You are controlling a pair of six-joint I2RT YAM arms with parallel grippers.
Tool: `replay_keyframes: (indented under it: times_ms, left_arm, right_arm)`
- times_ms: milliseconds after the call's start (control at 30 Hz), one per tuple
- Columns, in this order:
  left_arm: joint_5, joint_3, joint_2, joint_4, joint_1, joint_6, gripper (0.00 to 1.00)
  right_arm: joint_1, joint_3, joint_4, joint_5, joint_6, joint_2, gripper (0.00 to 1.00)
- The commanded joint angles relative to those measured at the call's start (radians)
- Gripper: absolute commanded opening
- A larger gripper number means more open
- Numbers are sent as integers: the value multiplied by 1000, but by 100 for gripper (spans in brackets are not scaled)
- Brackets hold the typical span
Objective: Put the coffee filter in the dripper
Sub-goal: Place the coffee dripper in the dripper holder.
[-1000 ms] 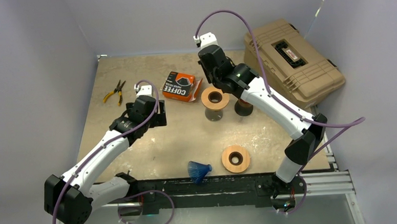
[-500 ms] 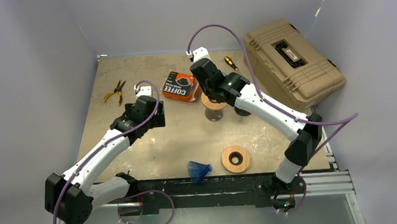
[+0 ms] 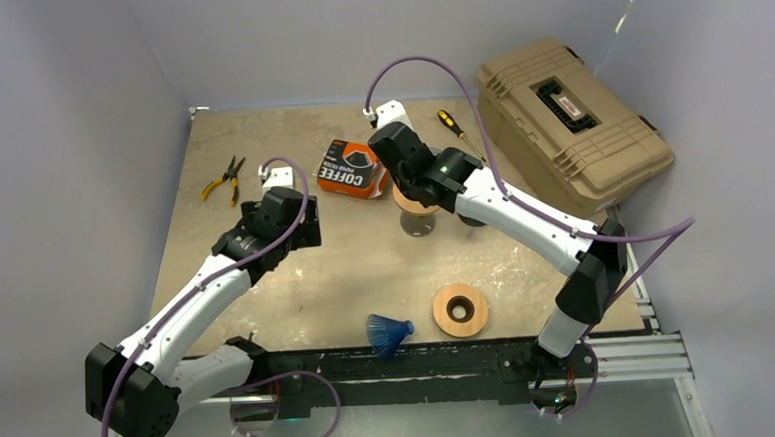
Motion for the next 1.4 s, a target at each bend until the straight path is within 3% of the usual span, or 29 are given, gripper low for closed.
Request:
replay_keyframes:
  times_ms: [0,867,967,1133,1367]
  left_arm:
    - [-19,33,-27,10,3,-3,99]
    - [-23,33,-28,10,3,-2,99]
    - [-25,33,-28,11,3,-3,99]
    - [-28,32,-31,10,3,-4,99]
    - [-28,32,-31,11,3,-4,99]
  right_arm:
    - [6,-4,49,40,16,-9,0]
    - [7,-18,38,65,33,58,0]
    - [7,-24,36,58,47,57,6]
    - [7,-37,57,24,55,41,25]
    - [7,-41,66,-25,63,32,37]
